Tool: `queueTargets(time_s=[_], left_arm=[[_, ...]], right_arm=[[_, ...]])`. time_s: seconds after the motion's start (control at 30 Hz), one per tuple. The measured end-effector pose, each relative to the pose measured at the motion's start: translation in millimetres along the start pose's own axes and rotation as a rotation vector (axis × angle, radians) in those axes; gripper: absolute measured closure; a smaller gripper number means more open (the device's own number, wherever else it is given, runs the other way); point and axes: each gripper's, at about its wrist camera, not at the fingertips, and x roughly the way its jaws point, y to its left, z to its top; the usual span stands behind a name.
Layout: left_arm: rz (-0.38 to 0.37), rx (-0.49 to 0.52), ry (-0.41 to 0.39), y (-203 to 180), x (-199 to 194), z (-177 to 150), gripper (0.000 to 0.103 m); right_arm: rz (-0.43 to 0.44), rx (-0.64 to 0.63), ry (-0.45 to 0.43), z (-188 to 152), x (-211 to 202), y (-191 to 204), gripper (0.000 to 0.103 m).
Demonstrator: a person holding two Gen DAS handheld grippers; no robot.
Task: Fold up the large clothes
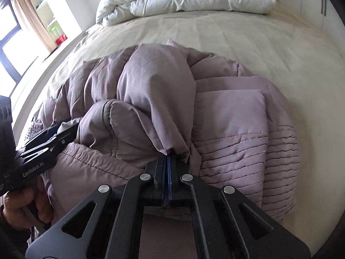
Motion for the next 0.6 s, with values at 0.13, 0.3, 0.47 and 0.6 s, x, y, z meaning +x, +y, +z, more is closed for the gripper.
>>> queueTargets(time_s=[0.13,0.3,0.47,0.6], left_arm=[[-0.027,-0.008,-0.013,5,-1,-3,0.051],[-0.039,0.0,-0.019,6,-1,-4,0.051],[-0.046,0.021,-0.016,7,1,-5,0.051],[-0.059,0.03,-0.01,8,4,-3,0.051]], right_arm=[[0.109,0.041,-0.027,13,-48,-1,0.099],[0.206,0.045,-0.15,42,-60,10,0.099],[0.111,0.052,-0.058,45,24,16,0.099],[0.092,-0.016,-0.159,33,31,21,0.099]])
